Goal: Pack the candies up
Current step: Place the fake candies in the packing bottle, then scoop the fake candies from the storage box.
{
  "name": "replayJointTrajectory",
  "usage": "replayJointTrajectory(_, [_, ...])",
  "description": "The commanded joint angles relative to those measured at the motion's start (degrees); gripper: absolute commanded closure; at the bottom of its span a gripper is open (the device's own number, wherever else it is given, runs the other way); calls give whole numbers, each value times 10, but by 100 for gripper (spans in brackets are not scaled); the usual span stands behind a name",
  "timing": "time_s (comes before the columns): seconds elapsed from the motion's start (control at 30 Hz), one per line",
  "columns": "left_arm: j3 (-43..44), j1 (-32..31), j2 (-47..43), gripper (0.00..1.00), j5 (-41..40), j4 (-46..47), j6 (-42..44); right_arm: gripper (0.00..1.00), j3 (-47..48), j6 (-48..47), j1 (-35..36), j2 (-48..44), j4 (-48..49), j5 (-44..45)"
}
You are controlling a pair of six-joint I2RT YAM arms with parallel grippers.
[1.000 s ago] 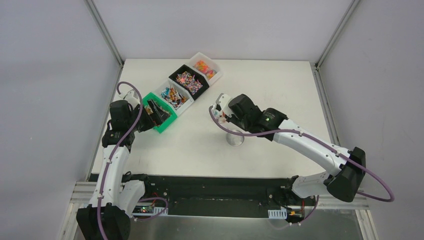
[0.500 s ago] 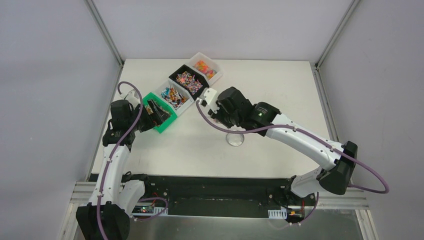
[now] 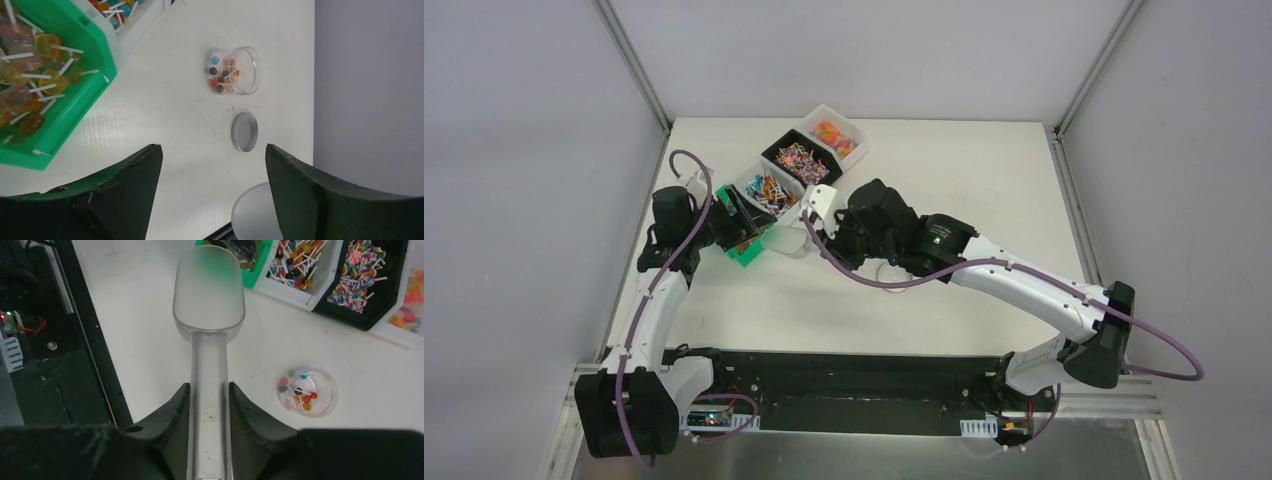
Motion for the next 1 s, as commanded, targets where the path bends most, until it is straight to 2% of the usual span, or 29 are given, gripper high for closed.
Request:
replayJointTrajectory(0.0, [-8, -25, 20, 25, 46, 71, -25, 100, 5, 19, 4, -23, 90, -43])
replayJointTrajectory(0.27, [-35, -43, 38, 41, 38, 77, -20, 100, -32, 30, 3, -52, 201, 1])
replayJointTrajectory(0.47, [-48, -43, 43, 44, 34, 76, -23, 100, -90, 20, 3, -75, 309, 30])
replayJointTrajectory(0.5, [-45, -43, 41, 42, 29, 71, -21, 100, -92, 21, 2, -74, 314, 34])
replayJointTrajectory(0.57, [-31, -43, 31, 33, 2, 47, -11, 100, -89, 24, 1, -64, 315, 44])
replayJointTrajectory(0.7, [14, -43, 5, 15, -124, -28, 18, 100, -67, 27, -9, -35, 288, 57])
replayJointTrajectory(0.83, [34, -43, -24, 7, -255, -66, 17, 100, -16, 23, -25, 11, 245, 74])
replayJointTrajectory(0.97, [36, -43, -29, 6, -360, -86, -15, 100, 25, 8, -31, 57, 244, 77])
